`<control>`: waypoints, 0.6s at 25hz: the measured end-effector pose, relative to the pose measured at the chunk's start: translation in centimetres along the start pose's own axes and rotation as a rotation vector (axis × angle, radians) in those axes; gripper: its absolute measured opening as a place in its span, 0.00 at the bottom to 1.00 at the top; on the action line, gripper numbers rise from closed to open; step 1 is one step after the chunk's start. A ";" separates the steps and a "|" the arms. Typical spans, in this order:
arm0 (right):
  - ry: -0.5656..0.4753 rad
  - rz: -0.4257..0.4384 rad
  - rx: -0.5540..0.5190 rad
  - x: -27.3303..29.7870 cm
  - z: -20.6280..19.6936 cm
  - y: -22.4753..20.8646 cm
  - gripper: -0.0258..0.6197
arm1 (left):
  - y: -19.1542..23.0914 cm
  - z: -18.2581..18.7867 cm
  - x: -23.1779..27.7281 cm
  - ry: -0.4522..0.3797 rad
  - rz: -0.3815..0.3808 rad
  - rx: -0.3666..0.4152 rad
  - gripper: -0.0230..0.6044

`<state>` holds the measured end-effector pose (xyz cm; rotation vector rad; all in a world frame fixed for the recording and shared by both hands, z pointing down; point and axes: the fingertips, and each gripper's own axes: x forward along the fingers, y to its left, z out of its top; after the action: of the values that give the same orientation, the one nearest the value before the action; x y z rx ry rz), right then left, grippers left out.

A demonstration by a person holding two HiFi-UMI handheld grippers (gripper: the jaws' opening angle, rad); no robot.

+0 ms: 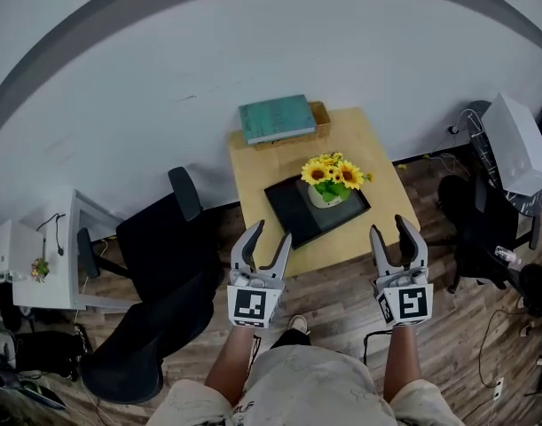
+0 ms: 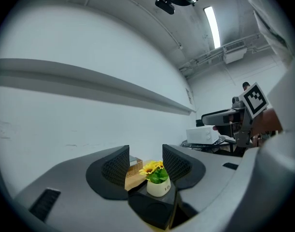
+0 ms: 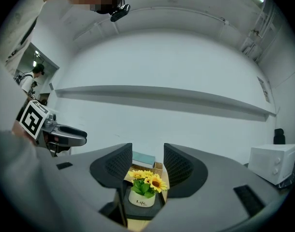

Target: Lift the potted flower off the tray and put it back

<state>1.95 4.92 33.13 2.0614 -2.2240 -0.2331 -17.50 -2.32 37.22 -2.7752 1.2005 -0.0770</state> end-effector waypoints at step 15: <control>-0.031 0.115 -0.011 9.0 0.0 0.8 0.36 | 5.4 -0.7 3.6 0.041 0.078 -0.009 0.37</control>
<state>0.46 -3.94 33.00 1.9291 -2.3441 -0.2683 -18.96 -8.68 37.24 -2.7432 1.3209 -0.1227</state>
